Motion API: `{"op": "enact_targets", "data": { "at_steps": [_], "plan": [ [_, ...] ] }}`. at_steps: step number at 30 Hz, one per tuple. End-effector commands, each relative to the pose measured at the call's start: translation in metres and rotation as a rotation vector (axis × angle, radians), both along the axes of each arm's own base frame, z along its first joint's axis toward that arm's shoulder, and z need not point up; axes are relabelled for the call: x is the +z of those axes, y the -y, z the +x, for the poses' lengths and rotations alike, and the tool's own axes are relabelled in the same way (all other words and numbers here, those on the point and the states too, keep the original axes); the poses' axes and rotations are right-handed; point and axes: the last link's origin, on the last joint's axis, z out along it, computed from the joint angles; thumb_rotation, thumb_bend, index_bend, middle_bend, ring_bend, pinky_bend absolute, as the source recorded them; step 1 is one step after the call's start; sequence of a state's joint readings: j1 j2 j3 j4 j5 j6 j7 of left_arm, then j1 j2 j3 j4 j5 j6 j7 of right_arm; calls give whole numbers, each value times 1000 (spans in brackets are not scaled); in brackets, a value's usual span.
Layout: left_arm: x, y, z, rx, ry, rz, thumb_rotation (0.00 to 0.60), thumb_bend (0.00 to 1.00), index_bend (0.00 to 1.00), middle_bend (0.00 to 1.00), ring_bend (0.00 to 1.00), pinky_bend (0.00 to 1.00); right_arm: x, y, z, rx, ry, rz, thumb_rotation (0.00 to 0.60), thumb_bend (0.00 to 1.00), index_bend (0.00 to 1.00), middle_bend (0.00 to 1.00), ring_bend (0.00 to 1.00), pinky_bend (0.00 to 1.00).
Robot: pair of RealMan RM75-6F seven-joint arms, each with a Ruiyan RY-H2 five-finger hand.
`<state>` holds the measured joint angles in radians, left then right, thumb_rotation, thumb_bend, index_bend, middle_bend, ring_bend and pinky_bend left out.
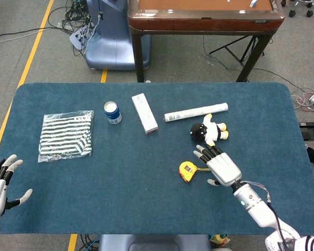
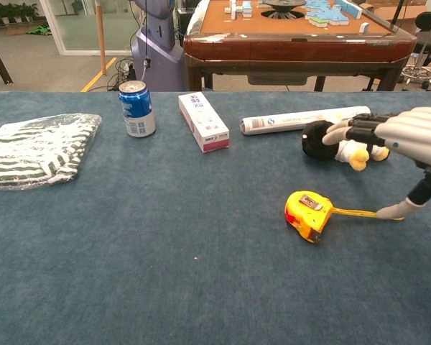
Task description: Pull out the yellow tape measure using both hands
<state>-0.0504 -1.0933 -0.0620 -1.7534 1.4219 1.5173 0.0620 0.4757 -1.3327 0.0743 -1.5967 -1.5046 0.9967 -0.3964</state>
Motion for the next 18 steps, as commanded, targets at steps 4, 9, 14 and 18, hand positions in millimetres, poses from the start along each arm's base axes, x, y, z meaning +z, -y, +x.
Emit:
{"op": "enact_targets", "data": {
  "at_steps": [4,9,14,18],
  "plan": [
    [1,0,-1,5,0,-1,600,199,177,82,25,0,-21,11,2,1,-21,35,600,0,0,92,69,152],
    [1,-1,0,-6,7,-3,600,199,177,82,25,0,-35,19,6,10,-28,45,600,0,0,82,69,152],
    [2,0,-2,-11,22,0,600,199,177,82,25,0,-49,22,10,29,-47,65,600,0,0,68,69,152],
    [3,2,-2,-12,30,-1,600,199,177,82,25,0,-59,25,19,63,-59,65,600,0,0,64,69,152]
  ]
}}
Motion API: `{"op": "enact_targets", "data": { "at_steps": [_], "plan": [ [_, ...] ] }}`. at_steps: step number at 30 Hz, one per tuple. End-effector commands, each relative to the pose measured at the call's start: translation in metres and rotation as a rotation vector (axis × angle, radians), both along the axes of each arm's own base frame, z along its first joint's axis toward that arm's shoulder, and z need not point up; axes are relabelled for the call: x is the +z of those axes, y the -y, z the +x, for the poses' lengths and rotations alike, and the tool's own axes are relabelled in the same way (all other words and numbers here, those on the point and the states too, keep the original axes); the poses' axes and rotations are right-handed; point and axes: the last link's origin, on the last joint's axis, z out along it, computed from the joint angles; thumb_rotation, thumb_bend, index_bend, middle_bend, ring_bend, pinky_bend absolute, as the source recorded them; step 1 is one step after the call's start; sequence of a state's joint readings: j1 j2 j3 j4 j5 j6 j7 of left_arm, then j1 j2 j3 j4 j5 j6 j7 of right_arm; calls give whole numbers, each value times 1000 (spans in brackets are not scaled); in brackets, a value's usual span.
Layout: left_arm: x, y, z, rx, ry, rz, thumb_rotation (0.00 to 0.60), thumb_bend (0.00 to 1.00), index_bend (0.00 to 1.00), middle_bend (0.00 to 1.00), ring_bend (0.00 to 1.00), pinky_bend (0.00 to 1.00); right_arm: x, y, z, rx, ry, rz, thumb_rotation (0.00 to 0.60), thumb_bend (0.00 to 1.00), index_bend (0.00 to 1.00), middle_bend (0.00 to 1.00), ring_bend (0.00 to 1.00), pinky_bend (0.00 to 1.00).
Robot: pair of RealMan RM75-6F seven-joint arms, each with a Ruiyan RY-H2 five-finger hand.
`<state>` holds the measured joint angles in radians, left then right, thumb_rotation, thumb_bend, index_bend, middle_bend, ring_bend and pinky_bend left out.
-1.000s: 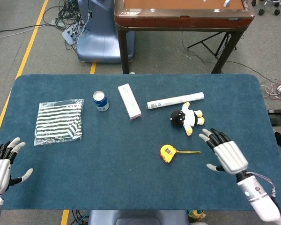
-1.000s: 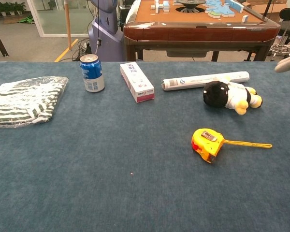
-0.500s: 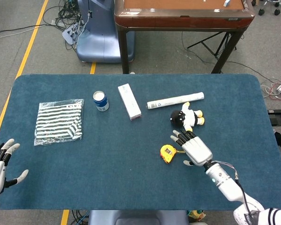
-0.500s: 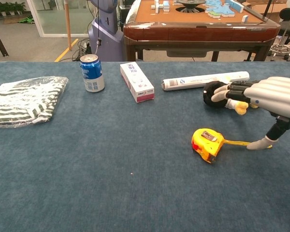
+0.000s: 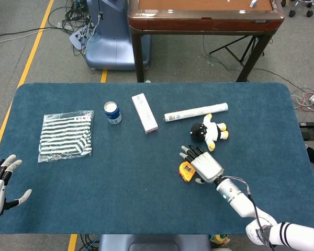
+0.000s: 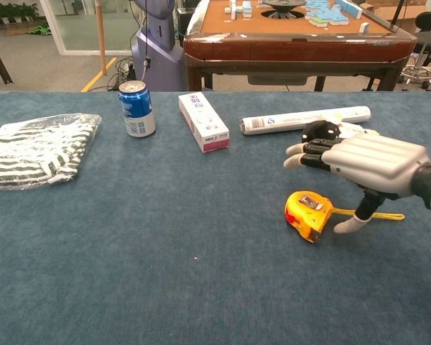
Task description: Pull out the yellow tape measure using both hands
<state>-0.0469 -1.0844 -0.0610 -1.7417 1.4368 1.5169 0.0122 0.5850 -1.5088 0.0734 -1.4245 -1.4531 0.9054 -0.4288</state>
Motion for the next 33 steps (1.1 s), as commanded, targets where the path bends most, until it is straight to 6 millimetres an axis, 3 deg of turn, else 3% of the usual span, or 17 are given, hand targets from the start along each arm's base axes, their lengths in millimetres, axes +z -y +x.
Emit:
{"op": "enact_targets", "data": {
  "at_steps": [1,16,23,27,33],
  "plan": [
    [1,1,0,-1,2,0,600,199,177,82,25,0,-8,4,7,25,-6,-4,600,0,0,63,69,152],
    [13,9,-7,12,4,33,600,199,177,82,25,0,-45,21,58,31,53,-1,600,0,0,61,69,152],
    [13,10,-9,15,5,30,600,199,177,82,25,0,-32,14,42,-57,37,11,600,0,1,129,73,153],
    [12,9,-9,12,7,25,600,199,177,82,25,0,-27,14,37,-85,29,5,600,2,54,193,114,153],
    [11,9,-7,-2,1,22,600,199,177,82,25,0,-23,17,28,-156,20,0,600,138,168,274,163,153]
  ]
}}
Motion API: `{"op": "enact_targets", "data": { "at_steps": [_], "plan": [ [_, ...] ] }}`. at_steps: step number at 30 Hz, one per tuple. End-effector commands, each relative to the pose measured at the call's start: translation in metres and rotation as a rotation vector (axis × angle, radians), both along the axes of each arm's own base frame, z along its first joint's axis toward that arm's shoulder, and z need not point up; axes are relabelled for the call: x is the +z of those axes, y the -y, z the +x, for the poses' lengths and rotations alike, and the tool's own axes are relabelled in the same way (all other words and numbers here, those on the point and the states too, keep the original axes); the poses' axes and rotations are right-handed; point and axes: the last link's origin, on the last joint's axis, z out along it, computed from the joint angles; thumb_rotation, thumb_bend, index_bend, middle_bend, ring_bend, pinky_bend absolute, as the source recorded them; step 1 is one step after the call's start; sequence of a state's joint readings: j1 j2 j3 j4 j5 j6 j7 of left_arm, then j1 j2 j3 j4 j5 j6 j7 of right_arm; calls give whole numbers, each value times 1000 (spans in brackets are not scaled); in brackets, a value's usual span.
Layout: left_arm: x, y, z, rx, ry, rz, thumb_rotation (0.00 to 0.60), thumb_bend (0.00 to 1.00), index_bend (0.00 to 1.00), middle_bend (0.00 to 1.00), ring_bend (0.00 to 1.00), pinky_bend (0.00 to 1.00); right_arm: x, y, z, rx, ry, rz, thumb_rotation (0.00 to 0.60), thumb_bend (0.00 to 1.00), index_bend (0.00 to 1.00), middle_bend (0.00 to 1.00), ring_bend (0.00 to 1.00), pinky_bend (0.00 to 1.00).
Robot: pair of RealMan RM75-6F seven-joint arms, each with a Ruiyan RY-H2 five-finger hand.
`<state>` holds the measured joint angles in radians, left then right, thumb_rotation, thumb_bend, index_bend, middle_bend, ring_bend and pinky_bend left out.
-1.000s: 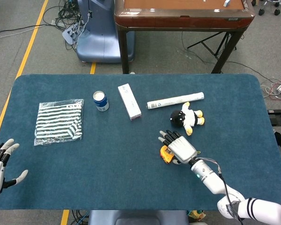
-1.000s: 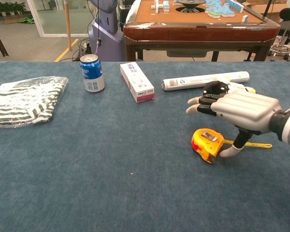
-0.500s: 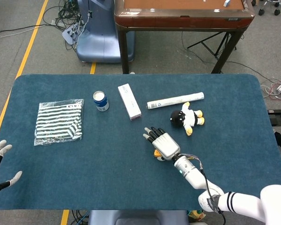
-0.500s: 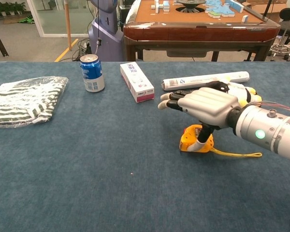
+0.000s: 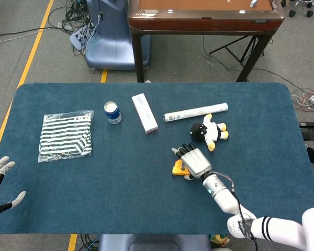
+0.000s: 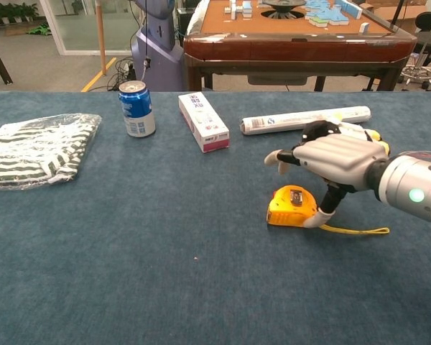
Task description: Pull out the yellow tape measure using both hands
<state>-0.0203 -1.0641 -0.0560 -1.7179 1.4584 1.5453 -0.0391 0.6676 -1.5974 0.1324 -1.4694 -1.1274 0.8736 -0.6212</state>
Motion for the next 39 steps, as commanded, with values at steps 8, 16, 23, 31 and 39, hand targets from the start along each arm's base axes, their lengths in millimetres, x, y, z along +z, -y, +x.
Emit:
{"op": "enact_targets", "data": {
  "at_steps": [8,16,23,31,39],
  "plan": [
    [1,2,0,6,-15,5,600,199,177,82,25,0,-6,1,0,-31,-14,24,600,144,180,282,168,153],
    [1,2,-1,5,-15,4,600,199,177,82,25,0,-8,1,2,-38,-13,33,600,229,241,299,185,153],
    [1,2,0,3,-16,5,600,199,177,82,25,0,-8,0,3,-42,-13,34,600,253,259,312,197,153],
    [1,3,-2,8,-15,5,600,199,177,82,25,0,-8,-2,1,-45,-20,27,600,257,276,326,216,153],
    [1,1,-3,7,-15,1,600,199,176,82,25,0,-10,-1,3,-46,-19,24,600,382,399,420,296,154]
  ]
}}
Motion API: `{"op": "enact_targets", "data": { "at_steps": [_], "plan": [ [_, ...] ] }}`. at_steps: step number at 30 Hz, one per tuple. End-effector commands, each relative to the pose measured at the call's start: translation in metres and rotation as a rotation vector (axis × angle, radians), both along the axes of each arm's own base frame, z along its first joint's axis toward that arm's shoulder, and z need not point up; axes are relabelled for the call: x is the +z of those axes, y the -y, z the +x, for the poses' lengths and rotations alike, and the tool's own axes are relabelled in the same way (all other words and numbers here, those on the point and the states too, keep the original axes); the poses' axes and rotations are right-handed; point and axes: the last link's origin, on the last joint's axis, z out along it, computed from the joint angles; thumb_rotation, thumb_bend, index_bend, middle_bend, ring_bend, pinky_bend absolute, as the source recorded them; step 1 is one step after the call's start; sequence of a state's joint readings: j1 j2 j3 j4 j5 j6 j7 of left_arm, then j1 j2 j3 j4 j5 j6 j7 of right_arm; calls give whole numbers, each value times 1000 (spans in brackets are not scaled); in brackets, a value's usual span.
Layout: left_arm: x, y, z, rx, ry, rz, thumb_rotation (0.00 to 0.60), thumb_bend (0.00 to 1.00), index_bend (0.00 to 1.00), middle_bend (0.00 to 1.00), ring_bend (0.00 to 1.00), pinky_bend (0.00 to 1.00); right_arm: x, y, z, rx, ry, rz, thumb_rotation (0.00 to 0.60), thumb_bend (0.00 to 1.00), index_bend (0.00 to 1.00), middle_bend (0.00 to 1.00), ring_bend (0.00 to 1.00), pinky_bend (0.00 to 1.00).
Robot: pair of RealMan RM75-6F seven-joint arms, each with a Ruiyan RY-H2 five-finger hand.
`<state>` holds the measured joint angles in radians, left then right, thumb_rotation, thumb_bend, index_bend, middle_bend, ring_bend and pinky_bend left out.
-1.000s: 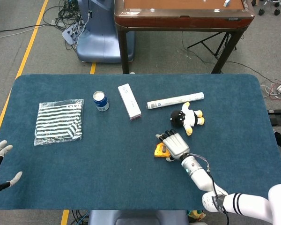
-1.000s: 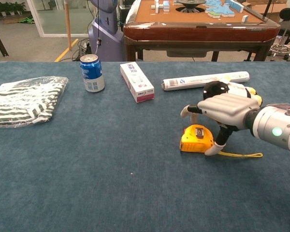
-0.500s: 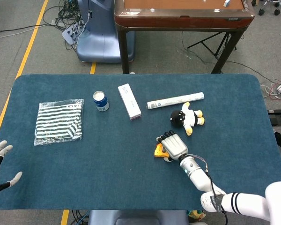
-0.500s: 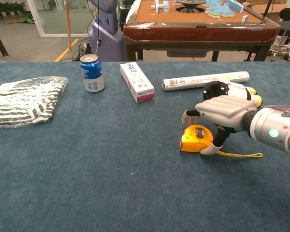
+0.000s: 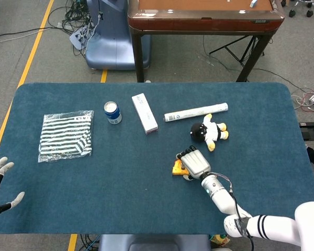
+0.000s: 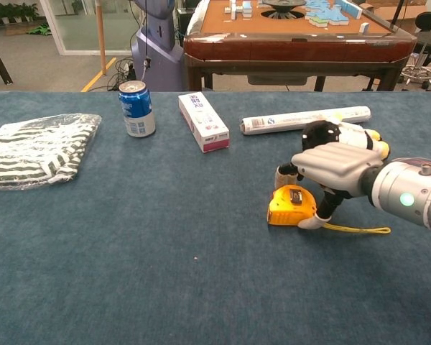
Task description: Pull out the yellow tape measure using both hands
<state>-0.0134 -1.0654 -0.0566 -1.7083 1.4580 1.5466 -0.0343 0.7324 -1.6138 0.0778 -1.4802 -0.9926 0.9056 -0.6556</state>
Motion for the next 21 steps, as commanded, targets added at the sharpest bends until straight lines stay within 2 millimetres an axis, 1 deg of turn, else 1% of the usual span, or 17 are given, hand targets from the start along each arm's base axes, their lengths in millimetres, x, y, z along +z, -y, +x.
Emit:
{"op": "enact_targets", "data": {
  "at_steps": [1,3,6,9,11,15,18,21],
  "plan": [
    [0,-2,-1,-1,-4,-3,600,199,176,82,25,0,-1,0,2,3,6,-3,600,399,415,432,307,155],
    [1,-5,-2,0,-10,-6,600,199,177,82,25,0,-1,1,4,8,16,-9,600,445,466,468,346,162],
    [3,-12,-2,-9,-28,-20,600,199,177,82,27,0,3,2,10,15,44,-22,600,472,505,499,382,174],
    [5,-23,2,-34,-51,-35,600,199,177,82,33,0,11,4,20,17,81,-36,600,486,524,516,409,182],
    [6,-33,6,-53,-61,-41,600,199,177,82,43,0,15,5,28,24,98,-42,600,493,530,522,419,184],
    [5,-52,12,-78,-67,-61,600,199,177,102,109,1,22,3,46,38,129,-48,600,502,543,533,437,184],
    [2,-67,18,-90,-40,-78,600,199,177,130,137,14,26,1,61,39,157,-57,600,505,548,537,444,184],
    [-4,-81,25,-103,19,-106,600,199,170,143,155,54,30,0,78,46,188,-71,600,505,547,537,445,184]
  ]
}}
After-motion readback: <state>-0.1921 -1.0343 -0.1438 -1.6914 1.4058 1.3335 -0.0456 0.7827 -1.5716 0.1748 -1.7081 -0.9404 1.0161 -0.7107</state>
